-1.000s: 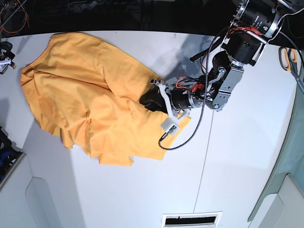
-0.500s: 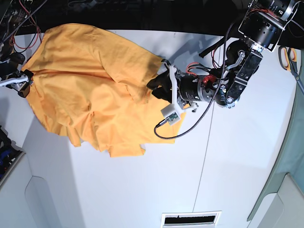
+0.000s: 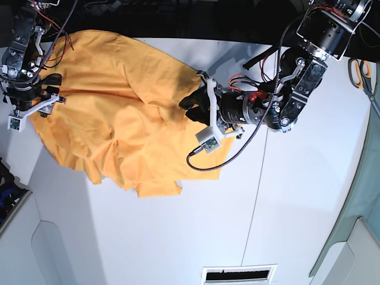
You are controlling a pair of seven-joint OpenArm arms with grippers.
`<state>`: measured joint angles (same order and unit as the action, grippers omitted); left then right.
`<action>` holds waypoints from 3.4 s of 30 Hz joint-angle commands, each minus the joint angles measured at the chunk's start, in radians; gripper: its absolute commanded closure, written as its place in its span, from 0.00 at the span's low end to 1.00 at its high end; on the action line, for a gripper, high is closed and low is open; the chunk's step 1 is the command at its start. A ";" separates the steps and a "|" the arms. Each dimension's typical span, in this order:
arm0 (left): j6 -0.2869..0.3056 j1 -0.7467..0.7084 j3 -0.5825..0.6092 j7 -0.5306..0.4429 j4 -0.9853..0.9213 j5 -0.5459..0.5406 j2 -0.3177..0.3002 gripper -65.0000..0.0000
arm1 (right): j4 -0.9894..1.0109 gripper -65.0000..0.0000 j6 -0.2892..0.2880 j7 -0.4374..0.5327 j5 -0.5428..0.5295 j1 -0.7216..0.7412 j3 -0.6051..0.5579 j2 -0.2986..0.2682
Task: Layout the t-shirt on the table in an organized manner, then fold the t-shirt properly
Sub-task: 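Lower the shirt with the left gripper and release it flat, then move the right gripper to the shirt and grasp a fold, then grasp the shirt hem with the left gripper and stretch it away from the right gripper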
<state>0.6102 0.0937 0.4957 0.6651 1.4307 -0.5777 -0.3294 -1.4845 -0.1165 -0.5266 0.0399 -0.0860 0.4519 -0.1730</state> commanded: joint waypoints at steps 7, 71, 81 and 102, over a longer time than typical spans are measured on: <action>0.003 -0.098 -0.006 -0.109 -0.029 0.032 0.003 0.64 | -0.007 0.45 0.037 0.015 0.010 0.011 0.004 -0.063; 0.056 0.070 -0.172 -0.212 -0.330 0.109 -0.019 0.99 | -0.099 0.45 -0.167 -0.108 -0.055 -0.028 -0.636 0.154; -0.050 0.150 -0.172 -0.243 -0.330 0.214 -0.023 1.00 | 0.021 1.00 -0.174 -0.049 -0.039 -0.025 -0.636 0.140; -0.341 0.592 -0.172 -0.333 -0.330 0.465 -0.024 1.00 | 0.021 1.00 -0.257 -0.053 -0.047 -0.042 -0.636 0.018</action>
<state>0.3180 0.6376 0.3336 0.3687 1.0855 -0.1204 -0.3389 -1.4620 -0.3847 -0.5266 -0.0402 -0.1200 -0.1860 -0.1444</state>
